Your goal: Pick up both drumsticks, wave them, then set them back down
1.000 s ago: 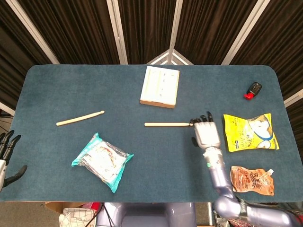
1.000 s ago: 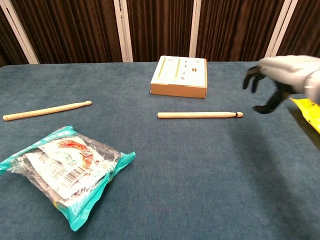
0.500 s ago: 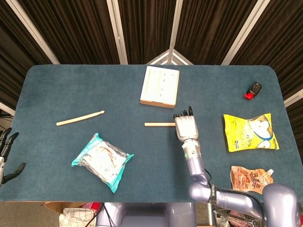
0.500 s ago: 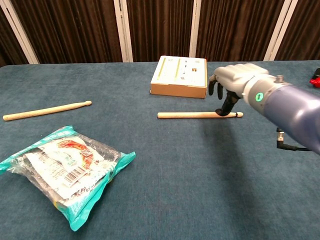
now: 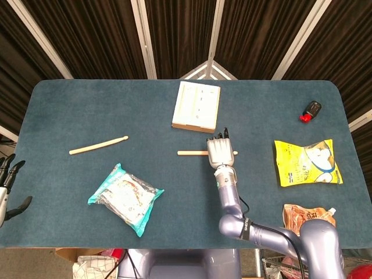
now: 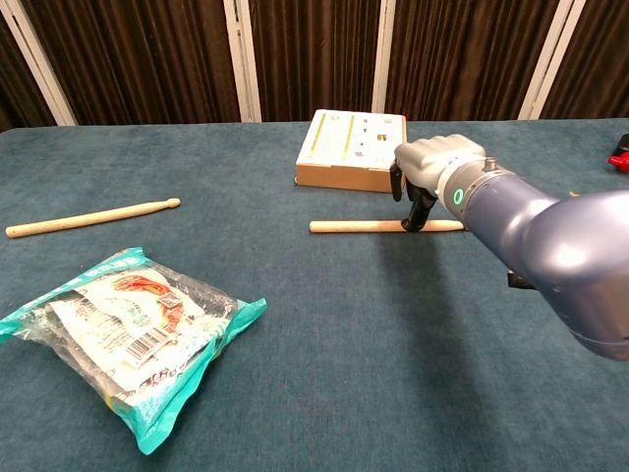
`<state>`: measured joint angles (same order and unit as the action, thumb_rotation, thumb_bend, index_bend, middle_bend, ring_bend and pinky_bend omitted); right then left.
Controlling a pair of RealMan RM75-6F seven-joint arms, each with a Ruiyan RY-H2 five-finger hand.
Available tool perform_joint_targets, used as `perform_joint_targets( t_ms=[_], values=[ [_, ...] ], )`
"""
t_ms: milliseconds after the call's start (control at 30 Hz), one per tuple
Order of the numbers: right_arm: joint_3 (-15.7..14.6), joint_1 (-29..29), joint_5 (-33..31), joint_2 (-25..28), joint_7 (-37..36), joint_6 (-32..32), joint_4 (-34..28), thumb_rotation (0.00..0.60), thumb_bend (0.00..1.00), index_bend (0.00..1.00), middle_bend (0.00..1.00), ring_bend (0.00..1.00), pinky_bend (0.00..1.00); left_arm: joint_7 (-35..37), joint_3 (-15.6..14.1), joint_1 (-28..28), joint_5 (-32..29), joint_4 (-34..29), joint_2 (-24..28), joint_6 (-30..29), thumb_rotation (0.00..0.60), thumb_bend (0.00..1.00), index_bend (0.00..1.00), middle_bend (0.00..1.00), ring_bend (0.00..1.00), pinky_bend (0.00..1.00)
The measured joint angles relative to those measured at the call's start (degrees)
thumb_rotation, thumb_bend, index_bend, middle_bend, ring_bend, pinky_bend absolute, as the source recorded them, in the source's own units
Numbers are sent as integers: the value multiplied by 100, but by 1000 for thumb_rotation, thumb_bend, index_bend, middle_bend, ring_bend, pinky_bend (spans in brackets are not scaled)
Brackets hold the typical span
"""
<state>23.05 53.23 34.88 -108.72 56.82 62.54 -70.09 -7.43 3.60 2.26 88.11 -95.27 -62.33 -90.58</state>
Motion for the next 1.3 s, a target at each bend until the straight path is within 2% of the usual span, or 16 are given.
perform_joint_targets(
  t_ms=[467,1300],
  values=[
    [-174,197,-16,-315,-350,-434,920,600,356,423,466,240,0,-165,80,98,-254,19,-64,189,600,345,134,0,0,0],
    [-254,284,141,-529,-580,-590,1386,600,355,480,529,266,0,-288,85,163,-349,20,-125,265,600,345,145,0,0,0]
  ],
)
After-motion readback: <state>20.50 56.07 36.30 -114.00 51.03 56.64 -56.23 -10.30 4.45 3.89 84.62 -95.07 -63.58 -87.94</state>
